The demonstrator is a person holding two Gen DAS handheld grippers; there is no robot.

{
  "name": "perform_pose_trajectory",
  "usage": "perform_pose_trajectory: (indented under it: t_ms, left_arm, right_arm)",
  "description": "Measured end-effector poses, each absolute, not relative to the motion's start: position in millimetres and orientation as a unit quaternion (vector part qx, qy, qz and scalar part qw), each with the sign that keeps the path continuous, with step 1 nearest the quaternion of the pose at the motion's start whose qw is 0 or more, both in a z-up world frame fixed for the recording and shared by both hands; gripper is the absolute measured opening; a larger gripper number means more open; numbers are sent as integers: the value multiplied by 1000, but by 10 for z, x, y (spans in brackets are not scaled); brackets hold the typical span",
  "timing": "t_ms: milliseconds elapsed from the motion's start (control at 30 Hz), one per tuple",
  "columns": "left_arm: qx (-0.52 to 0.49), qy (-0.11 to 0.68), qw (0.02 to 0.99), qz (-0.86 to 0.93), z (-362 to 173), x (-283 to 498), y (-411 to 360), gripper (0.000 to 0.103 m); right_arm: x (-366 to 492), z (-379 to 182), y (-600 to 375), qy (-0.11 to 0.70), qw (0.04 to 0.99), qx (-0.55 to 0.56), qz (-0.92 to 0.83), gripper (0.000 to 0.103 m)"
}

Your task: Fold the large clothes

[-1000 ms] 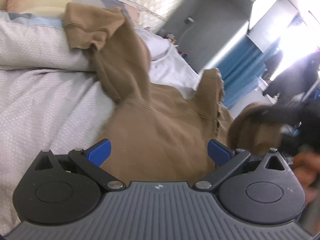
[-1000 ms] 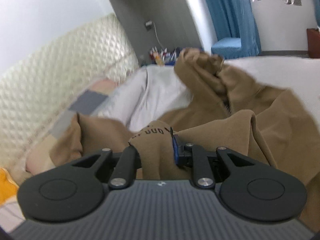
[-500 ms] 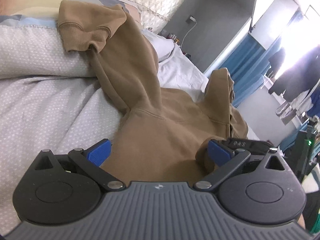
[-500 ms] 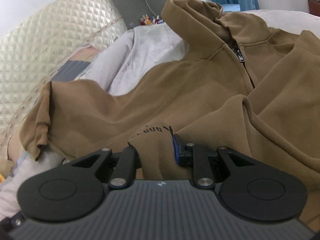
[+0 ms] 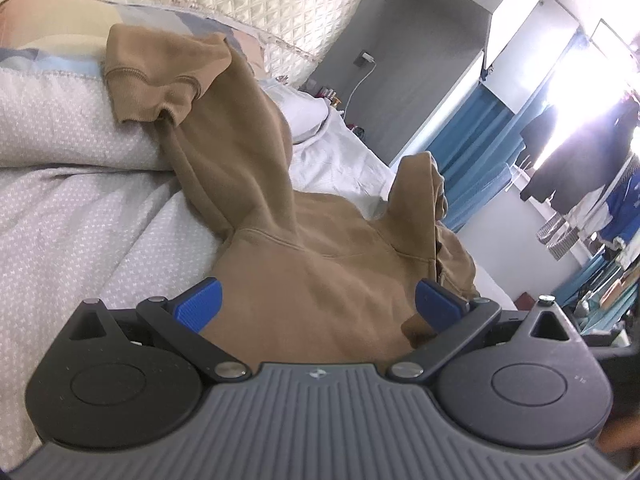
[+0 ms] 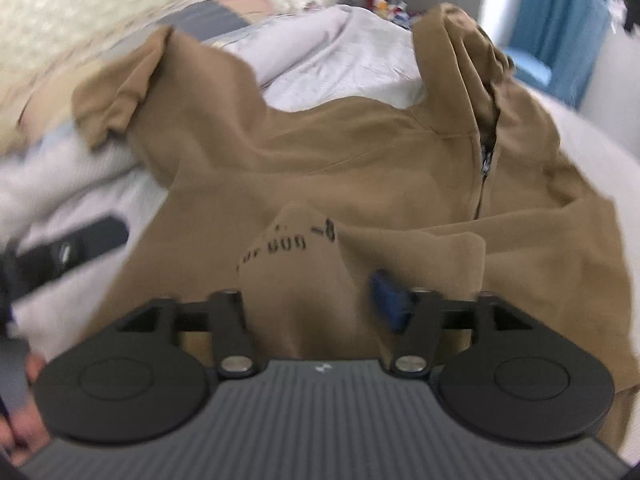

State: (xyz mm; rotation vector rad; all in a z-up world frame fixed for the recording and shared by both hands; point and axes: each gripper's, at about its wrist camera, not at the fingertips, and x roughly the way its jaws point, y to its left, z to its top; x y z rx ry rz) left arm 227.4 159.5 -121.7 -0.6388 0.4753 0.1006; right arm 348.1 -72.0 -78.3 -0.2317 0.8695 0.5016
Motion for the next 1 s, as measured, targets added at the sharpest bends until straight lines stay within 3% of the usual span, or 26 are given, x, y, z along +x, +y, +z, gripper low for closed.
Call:
perform_pose_trajectory:
  t_ms: [33,133,300,533,700,867,1000]
  left_arm:
    - [-309,234,921,47,-1212,2267,1557,103]
    - [-304,237,922,36,-1211,2252,1477,103]
    - [-288,248,925,15,-1213,2224,1308,103]
    - [-299,274,914,-12,-1268,2188,1117,103]
    - [-284,276,918,-33,-1243,2166,950,103]
    - [-279,277,918,-47,-1256,2216,823,103]
    - [-279,281,917,-51,-1311,2286,776,103]
  right_arm:
    - [3423,-766,-754,409,870,-121,247,88]
    - [3254,-719,-922,396,871,-123,264,88]
    - [3065,-538,-1376,380,877,-38,293,88]
    - [3141,-635,-2401,397,881,161,198,88]
    - [3287,-1070,-3100,427,816,376,104,89]
    - [3434,-1475,-3162,452,765,454,72,89]
    - [3606,-1709,-3004,469,740,476,75,75]
